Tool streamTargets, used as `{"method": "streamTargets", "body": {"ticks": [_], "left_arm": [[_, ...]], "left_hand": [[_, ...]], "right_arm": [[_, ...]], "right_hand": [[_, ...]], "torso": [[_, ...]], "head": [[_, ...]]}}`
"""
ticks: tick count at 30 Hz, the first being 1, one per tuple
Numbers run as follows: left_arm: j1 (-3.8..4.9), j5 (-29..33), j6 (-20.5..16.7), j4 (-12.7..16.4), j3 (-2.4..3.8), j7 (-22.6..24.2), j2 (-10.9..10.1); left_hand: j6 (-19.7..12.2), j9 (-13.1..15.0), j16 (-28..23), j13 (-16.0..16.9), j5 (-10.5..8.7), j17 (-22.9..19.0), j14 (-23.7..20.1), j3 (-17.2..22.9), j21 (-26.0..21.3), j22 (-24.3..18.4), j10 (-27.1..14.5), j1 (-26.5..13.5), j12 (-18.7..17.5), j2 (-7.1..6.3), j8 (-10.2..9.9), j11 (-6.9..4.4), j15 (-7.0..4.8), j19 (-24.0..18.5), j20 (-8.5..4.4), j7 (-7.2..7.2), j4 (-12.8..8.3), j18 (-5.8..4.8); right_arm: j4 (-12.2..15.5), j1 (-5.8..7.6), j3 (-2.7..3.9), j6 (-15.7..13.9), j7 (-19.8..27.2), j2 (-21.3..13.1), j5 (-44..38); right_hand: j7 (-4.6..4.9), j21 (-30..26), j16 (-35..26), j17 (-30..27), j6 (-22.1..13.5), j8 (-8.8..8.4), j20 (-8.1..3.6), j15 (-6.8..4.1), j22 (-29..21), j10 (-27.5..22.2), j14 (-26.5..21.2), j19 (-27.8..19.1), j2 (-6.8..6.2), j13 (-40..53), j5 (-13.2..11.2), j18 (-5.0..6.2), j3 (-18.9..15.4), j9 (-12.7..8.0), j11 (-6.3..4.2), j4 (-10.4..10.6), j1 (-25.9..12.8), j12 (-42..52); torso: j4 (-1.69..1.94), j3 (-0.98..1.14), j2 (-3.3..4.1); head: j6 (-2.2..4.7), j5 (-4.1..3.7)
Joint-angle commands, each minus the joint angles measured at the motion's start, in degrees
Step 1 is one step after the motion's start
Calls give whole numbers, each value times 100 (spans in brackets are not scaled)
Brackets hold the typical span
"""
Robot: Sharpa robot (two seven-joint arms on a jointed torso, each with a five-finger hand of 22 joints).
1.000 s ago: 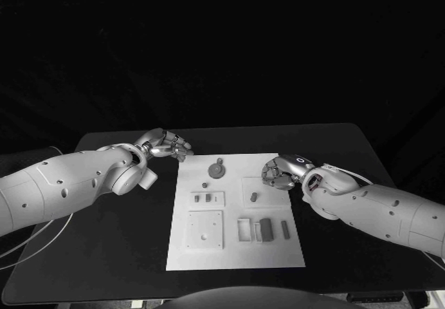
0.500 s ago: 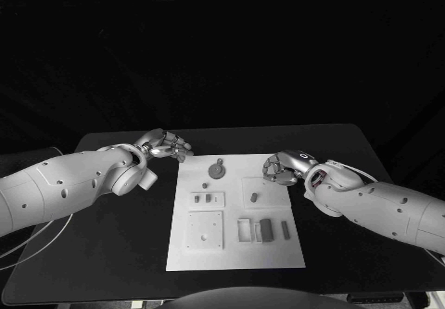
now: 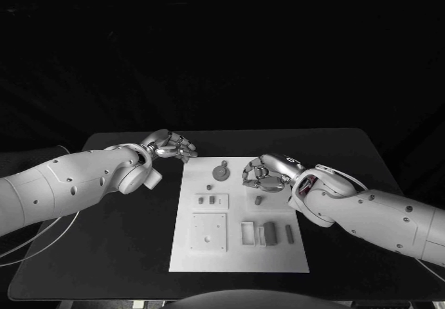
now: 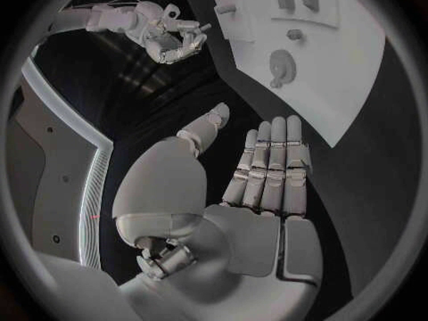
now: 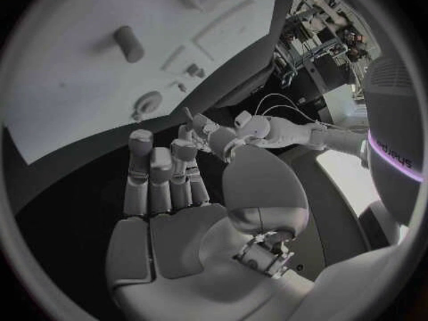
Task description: Assemble the parts on the task board
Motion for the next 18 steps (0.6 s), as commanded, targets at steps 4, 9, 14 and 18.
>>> {"method": "streamTargets", "body": {"ticks": [4, 9, 14, 18], "left_arm": [[6, 37, -47, -87, 5, 111, 43], [6, 37, -74, -115, 6, 118, 65], [7, 37, -100, -111, 7, 119, 68], [7, 42, -95, -117, 7, 118, 98]], "left_hand": [[-4, -10, -23, -7, -33, 9, 43, -16, -32, -6, 60, 10, -26, 29, 28, 3, 10, 21, -1, -38, -24, 85], [-6, -16, -54, -11, -33, 11, 15, -20, -55, -14, 88, 12, -27, 29, 33, -6, 21, 0, 6, -37, -28, 77], [-5, -18, -66, -14, -33, 12, 7, -23, -64, -17, 94, 12, -30, 27, 36, -8, 26, -8, 9, -36, -29, 74], [-4, -19, -72, -15, -33, 13, 2, -23, -68, -18, 97, 14, -32, 27, 37, -8, 28, -12, 10, -37, -30, 73]], "right_arm": [[57, -3, -2, 229, 194, 289, 231], [-91, -5, -86, 328, 216, 585, 201], [-225, -6, -267, 433, 200, 792, 91], [-312, -17, -384, 498, 204, 936, 71]], "right_hand": [[95, 17, 12, -3, 171, 17, -32, -50, 5, 44, -11, 18, 74, 6, 27, 76, 27, 82, -8, 1, -21, -42], [97, 16, 10, -3, 166, 11, -33, -53, 3, 42, -13, 16, 85, 8, 28, 76, 28, 82, -6, -7, -28, -46], [100, 13, 7, -3, 162, 5, -33, -54, 2, 38, -16, 12, 91, 10, 27, 76, 29, 82, -4, -15, -33, -50], [101, 11, 5, -4, 160, 1, -33, -55, 1, 35, -19, 9, 95, 11, 27, 76, 29, 83, -2, -20, -38, -53]], "torso": [[12, -20, -10], [6, -18, -10], [11, -28, -18], [4, -18, -6]], "head": [[-12, 247], [-29, 391], [-50, 502], [-81, 600]]}}
